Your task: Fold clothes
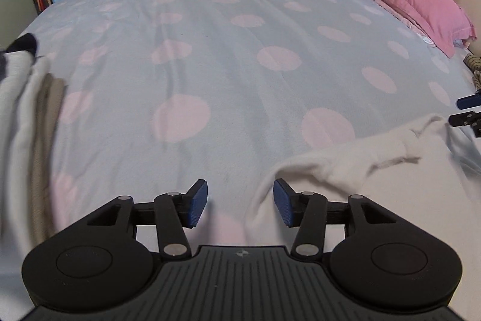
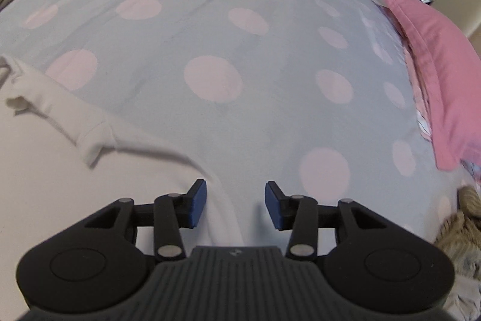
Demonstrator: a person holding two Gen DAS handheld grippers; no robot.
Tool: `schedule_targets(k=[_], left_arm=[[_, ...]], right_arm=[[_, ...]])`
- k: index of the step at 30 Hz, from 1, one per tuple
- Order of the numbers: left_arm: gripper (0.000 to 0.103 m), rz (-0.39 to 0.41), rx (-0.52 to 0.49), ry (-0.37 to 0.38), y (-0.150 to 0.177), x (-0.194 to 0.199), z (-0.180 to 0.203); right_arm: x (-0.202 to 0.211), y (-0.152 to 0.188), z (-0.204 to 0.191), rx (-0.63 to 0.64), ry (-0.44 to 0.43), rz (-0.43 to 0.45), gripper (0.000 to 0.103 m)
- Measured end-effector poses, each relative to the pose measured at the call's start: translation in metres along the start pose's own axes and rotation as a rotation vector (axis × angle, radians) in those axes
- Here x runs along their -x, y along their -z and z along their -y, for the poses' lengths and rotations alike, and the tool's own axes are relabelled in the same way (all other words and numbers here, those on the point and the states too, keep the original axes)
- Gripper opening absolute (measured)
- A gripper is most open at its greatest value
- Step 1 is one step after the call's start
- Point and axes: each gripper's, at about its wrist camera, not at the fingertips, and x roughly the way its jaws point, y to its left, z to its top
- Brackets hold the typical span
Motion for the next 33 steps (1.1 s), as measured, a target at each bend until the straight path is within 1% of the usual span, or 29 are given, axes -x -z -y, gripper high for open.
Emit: schedule_targets(k=[1,2,7,10,12,18,19,22,25,29,33], left_arm=[[0.047,0.001,0.003,-0.001,0.004,0.01,-0.001],[0.048,0.001,0.008,-0.002,0.008,0.02,-0.002],[0.051,-0.011,0.035,-0.013,0.03,0.071,-0.001],[0.051,-0.019,0.054,-0.029,0.038,0.097,0.004],[0.052,-0.011,0.066,-0.034,0.046,0.115,0.008],[0.053,-0.002,0.111,0.005,0.077,0.154,0.025],[0.053,-0.003,0.122,0.013,0.084,0.158,0.028],[0.053,-0.023,0.163,0.034,0.106,0.162,0.033],[0.053,-0.05,0.221,0.036,0.129,0.159,0.035],[0.053,-0.088,0.288,0.003,0.16,0.155,0.039],[0.053,-0.144,0.339,0.001,0.189,0.15,0.047]], right_arm=[[0.008,0.006,0.003,-0.006,0.001,-0.003,0.055],[0.015,0.012,0.007,-0.013,0.0,-0.006,0.056],[0.055,0.044,0.018,-0.049,-0.023,0.005,0.056],[0.082,0.064,0.017,-0.069,-0.045,0.019,0.056],[0.1,0.077,0.015,-0.086,-0.065,0.036,0.056],[0.142,0.119,0.006,-0.193,-0.129,0.073,0.056],[0.146,0.127,0.004,-0.214,-0.136,0.076,0.056],[0.148,0.151,-0.009,-0.243,-0.13,0.046,0.055],[0.142,0.172,-0.031,-0.258,-0.097,-0.033,0.054],[0.136,0.2,-0.066,-0.332,-0.147,-0.091,0.054],[0.135,0.22,-0.11,-0.301,-0.164,-0.106,0.054]])
